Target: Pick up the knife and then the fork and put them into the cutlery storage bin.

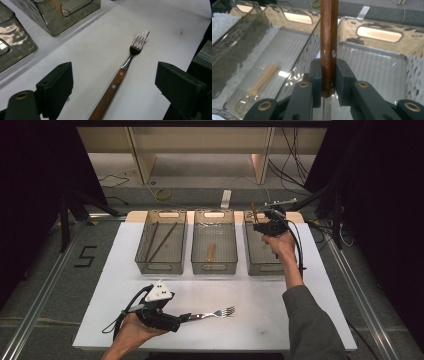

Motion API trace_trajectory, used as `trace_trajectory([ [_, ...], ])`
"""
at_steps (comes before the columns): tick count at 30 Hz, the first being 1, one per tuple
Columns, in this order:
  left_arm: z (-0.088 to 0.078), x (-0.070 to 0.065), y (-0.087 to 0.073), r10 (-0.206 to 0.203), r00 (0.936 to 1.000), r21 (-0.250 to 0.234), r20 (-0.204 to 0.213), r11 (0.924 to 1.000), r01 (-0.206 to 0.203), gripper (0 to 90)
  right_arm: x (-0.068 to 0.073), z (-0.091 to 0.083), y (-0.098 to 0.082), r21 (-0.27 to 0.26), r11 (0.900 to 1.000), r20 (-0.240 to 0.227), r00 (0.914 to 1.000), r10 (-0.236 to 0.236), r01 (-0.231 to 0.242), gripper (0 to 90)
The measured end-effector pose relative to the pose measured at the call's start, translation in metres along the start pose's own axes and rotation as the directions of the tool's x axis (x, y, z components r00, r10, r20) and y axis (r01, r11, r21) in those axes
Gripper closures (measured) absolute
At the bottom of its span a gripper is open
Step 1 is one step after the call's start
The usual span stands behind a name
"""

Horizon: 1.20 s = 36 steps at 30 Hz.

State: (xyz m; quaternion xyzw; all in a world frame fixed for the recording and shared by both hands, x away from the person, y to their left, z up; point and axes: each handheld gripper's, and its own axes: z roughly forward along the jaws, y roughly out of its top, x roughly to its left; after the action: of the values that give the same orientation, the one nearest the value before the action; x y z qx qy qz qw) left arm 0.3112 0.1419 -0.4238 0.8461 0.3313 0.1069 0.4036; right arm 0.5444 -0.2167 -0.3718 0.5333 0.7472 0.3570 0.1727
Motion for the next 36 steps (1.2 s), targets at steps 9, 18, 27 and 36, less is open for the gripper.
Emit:
trace_trajectory([
  [9,0.001,-0.001,0.000,0.004,1.0000,0.003,-0.001,1.0000,-0.004,14.5,-0.001,0.013,-0.010,0.052,0.998,0.017,0.9997,0.020,-0.020,64.9],
  [18,0.002,-0.001,0.000,0.013,0.9999,0.018,0.004,0.9998,-0.013,14.5,0.001,0.005,-0.009,0.065,0.998,-0.002,1.0000,-0.008,0.008,45.8],
  [27,0.003,-0.001,0.000,0.015,0.9999,0.030,0.008,0.9994,-0.015,14.5,0.015,-0.019,-0.017,0.024,0.996,-0.070,0.9941,-0.083,0.084,36.0],
  [36,0.006,-0.002,-0.001,0.010,0.9999,0.056,0.005,0.9984,-0.011,14.5,0.035,-0.061,-0.047,-0.043,0.987,-0.159,0.9744,-0.159,0.154,32.7],
])
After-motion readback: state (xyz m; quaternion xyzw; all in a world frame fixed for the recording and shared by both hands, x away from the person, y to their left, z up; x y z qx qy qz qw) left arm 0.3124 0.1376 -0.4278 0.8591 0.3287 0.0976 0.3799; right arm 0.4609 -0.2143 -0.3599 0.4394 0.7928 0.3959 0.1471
